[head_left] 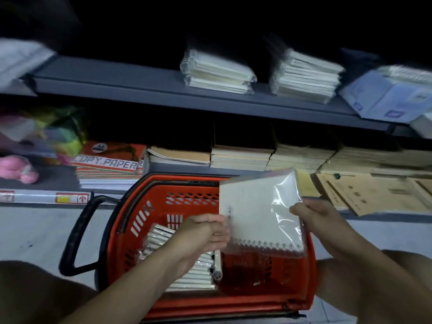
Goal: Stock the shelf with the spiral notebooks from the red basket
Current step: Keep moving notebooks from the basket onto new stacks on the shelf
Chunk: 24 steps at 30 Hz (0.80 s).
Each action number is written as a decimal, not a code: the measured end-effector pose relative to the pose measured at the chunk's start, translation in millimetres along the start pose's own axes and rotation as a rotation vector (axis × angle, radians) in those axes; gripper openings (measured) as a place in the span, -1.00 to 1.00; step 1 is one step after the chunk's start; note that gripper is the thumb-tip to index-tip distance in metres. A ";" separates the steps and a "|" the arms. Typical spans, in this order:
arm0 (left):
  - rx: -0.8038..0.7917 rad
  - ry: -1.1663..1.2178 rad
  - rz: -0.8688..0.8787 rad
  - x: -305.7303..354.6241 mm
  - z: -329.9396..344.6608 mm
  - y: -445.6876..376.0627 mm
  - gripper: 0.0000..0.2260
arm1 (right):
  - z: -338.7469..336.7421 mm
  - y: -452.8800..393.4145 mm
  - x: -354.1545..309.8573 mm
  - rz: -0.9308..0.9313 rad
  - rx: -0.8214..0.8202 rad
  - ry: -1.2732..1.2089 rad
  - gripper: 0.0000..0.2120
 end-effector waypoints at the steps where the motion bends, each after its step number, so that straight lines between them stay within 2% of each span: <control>1: -0.007 0.006 0.012 1.2 0.0 1.6 -0.84 | -0.1 8.5 -8.4 -0.013 0.013 -0.046 -0.54; 6: 0.021 0.077 0.107 10.0 -5.2 8.8 -0.80 | -0.4 26.0 -27.2 -0.110 0.036 -0.257 -0.67; 7: 0.068 0.099 0.131 11.5 -7.3 9.7 -0.78 | 2.9 28.0 -30.7 -0.127 0.013 -0.301 -0.64; 9: 0.172 0.135 0.166 15.3 -11.4 12.6 -0.76 | 9.0 28.4 -31.8 -0.139 -0.003 -0.421 -0.37; 10: 0.192 0.161 0.172 17.5 -12.9 14.2 -0.75 | 12.0 26.9 -30.9 -0.128 -0.005 -0.521 -0.38; 11: 0.178 0.203 0.171 19.3 -13.6 14.7 -0.73 | 16.5 25.8 -31.1 -0.116 -0.008 -0.617 -0.53; 13: 0.031 0.313 0.184 26.1 -11.2 16.7 -0.69 | 28.1 26.5 -30.0 -0.102 -0.077 -0.769 -0.89; 14: -0.065 0.365 0.209 30.9 -8.5 19.1 -0.68 | 37.6 31.5 -34.5 -0.086 -0.135 -0.823 -0.91; 17: -0.250 0.460 0.306 44.1 -3.8 23.8 -0.64 | 66.2 38.4 -39.5 -0.033 -0.256 -0.943 -0.70; 21: -0.224 0.389 0.382 60.7 -16.4 28.6 -0.60 | 72.4 34.1 -43.6 0.007 -0.347 -0.849 -0.55; 24: -0.195 0.341 0.430 69.9 -31.3 35.3 -0.59 | 49.6 24.2 -46.9 -0.009 -0.335 -0.831 -0.60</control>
Point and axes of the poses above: each hand's wrist, its own y-axis away from the middle knuckle, its own z-axis out of the palm, x = y × z, the point moved 2 cm from there along -y, towards the middle knuckle
